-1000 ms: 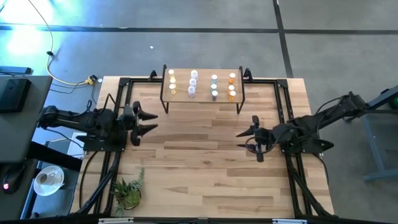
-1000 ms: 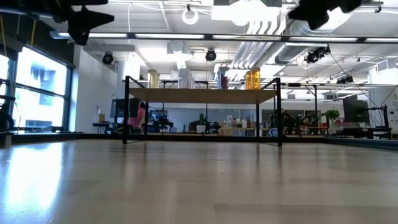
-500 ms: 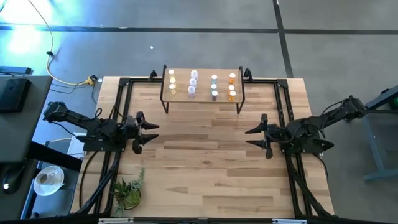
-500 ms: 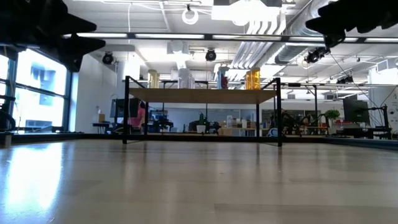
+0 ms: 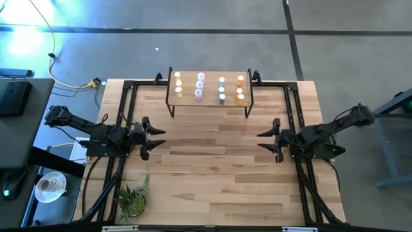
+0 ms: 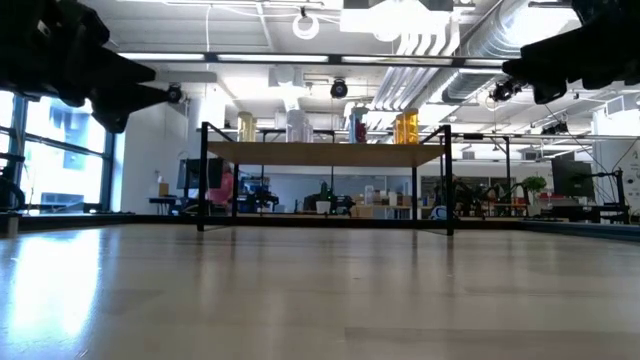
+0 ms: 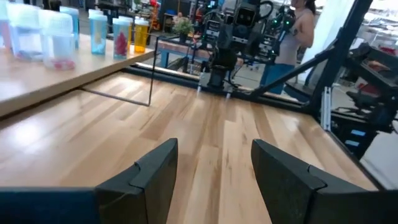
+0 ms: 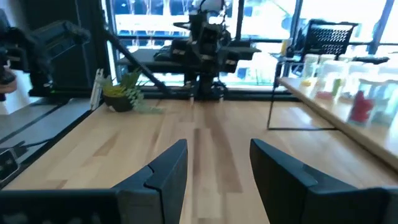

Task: Pick and place medicine bottles onto shelf by color
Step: Return to Home Position

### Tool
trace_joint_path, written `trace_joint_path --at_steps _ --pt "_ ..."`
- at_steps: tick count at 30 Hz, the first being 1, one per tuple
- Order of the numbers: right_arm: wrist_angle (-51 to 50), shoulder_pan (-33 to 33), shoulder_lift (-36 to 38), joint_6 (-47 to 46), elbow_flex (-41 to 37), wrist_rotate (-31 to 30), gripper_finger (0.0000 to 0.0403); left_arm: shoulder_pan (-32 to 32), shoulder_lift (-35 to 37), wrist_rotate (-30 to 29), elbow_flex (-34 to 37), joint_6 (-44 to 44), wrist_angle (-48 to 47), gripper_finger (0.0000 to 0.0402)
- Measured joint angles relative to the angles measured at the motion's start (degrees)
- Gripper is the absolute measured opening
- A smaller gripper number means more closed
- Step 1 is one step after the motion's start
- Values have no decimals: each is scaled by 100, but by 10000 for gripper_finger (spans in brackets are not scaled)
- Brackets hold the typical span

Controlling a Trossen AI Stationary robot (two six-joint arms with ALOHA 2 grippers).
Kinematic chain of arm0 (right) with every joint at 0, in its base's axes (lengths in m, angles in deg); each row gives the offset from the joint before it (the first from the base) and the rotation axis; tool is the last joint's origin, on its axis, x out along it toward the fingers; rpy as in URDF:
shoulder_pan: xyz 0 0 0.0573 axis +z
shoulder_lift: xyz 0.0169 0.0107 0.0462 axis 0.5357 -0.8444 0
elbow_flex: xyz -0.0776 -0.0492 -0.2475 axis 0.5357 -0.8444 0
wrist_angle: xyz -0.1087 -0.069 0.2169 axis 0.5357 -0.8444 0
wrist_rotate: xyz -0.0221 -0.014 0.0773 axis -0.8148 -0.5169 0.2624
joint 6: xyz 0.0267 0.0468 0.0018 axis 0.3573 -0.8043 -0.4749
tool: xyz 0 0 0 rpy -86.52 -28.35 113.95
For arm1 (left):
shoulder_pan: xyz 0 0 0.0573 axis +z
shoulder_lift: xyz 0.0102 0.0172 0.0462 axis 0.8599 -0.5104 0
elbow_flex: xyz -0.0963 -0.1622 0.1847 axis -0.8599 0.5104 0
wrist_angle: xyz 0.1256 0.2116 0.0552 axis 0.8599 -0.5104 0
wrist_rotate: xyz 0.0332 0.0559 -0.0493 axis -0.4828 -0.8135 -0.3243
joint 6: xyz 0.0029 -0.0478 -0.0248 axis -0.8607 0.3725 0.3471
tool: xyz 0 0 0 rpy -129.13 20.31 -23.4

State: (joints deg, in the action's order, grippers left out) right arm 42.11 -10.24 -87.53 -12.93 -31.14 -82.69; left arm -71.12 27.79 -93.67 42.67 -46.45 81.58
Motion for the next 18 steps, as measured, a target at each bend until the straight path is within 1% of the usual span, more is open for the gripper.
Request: trace_joint_path --at_steps 2,4,9,13,18 --pt "-39 -2 201 109 -45 -78 165 16 0 -36 -1 -197 65 195" --pt "-198 -2 401 162 -48 -156 165 46 2 -200 -2 -448 116 195" --pt "-870 -2 910 170 -48 -203 165 210 2 -912 -2 -1186 155 195" --pt "-1527 -2 1262 -254 -49 -580 165 354 2 -1415 -2 -1570 158 195" --pt "-1962 -2 1497 -819 -50 -782 165 501 2 -1472 -2 -2020 195 195"
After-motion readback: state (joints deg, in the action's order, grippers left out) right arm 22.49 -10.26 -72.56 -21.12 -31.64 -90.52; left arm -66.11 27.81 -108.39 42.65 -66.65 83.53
